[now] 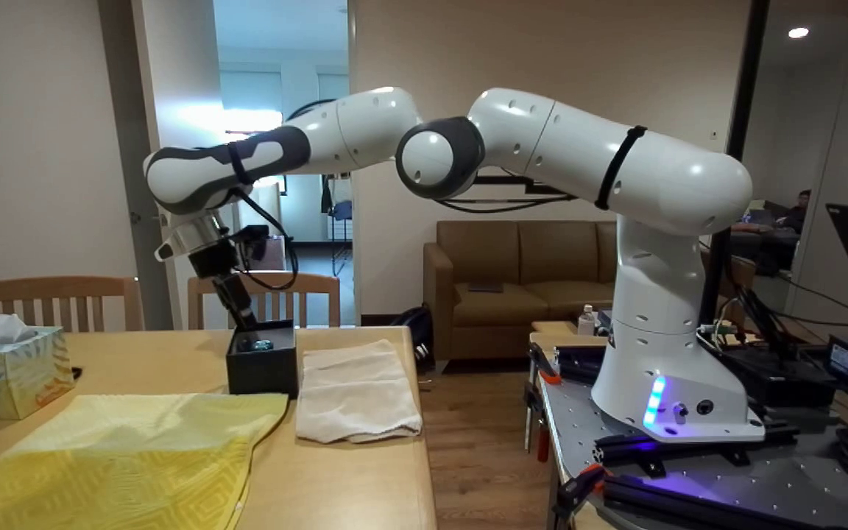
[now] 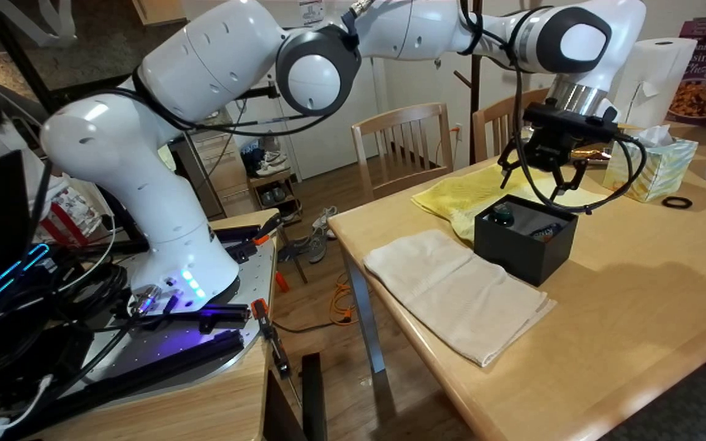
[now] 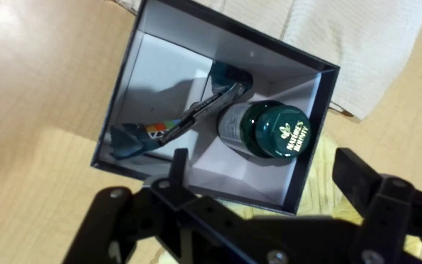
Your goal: Pick the bottle and put it in the box, then pick the box and put it on the cloth
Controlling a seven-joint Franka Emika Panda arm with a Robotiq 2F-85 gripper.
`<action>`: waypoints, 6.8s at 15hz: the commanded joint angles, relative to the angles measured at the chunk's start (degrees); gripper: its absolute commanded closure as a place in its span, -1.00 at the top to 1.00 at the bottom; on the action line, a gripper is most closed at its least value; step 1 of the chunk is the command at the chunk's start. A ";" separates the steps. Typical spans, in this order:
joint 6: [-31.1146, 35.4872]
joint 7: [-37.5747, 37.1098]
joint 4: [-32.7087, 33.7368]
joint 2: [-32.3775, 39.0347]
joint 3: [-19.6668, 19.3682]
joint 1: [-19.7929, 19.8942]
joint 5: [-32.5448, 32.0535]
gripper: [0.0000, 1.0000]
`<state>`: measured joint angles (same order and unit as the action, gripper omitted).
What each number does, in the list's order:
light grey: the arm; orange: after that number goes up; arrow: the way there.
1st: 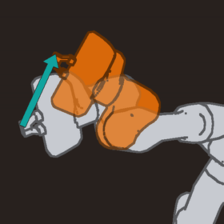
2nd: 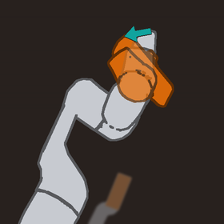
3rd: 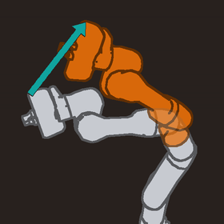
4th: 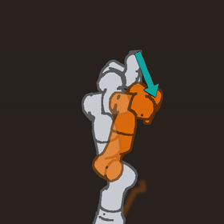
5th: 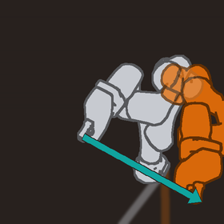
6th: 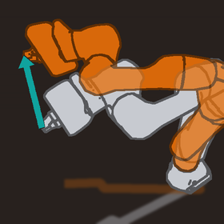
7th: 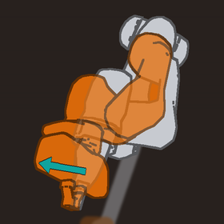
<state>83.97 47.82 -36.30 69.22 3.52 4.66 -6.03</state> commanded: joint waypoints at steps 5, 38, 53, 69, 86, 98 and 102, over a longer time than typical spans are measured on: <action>-7.46 -0.75 -6.63 -12.20 -0.11 -1.37 -0.23 1.00; 44.15 -16.81 -51.93 -28.45 -2.34 0.50 2.73 1.00; 46.94 -20.85 -70.06 -39.61 -1.69 2.38 3.85 1.00; 53.85 -15.40 -70.72 -34.08 4.05 6.00 8.98 1.00; 46.61 -13.06 -69.39 -34.86 3.86 5.49 8.23 -0.72; 42.86 -9.41 -63.78 -34.66 2.36 4.87 6.69 -0.98; 42.27 -10.69 -61.41 -35.36 1.29 3.95 5.21 -0.98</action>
<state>127.86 36.87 -99.82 34.64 5.78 9.40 0.87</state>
